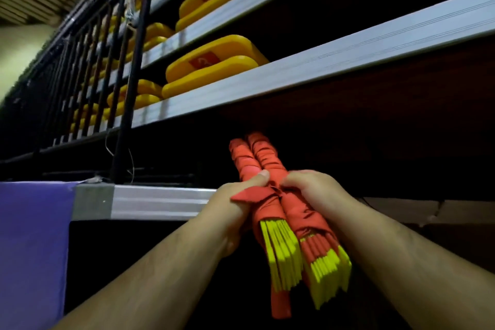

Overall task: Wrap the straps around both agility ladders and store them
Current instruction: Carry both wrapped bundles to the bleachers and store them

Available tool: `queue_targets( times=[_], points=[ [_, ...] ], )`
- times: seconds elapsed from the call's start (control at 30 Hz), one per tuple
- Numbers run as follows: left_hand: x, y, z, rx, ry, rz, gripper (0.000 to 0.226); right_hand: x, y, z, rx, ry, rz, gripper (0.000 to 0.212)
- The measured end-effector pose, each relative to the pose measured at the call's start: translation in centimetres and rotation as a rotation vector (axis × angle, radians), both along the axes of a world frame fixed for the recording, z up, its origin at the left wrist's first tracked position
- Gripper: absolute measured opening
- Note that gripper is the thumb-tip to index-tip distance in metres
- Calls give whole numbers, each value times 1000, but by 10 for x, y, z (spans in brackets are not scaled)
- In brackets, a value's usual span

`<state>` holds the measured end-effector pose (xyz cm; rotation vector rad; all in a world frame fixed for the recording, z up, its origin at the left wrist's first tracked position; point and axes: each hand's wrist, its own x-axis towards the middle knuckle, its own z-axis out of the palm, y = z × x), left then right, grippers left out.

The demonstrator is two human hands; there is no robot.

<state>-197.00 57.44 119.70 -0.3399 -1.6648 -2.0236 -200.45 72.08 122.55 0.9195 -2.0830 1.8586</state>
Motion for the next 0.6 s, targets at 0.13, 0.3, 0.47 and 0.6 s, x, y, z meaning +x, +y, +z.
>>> queue_targets(
  times=[0.13,0.3,0.47,0.6],
  points=[
    [-55,-19,28,-111,-30,58,48,-54,-13,18,13,-60,74,19],
    [-118,-31,59,-244,-91,196,20,-138,-32,47,67,-50,155,47],
    [-160,-31,84,-318,-144,290,24,-216,-48,74,164,-113,287,35],
    [-190,-25,96,-342,-146,323,32,-261,-50,91,226,-127,280,16]
  ],
)
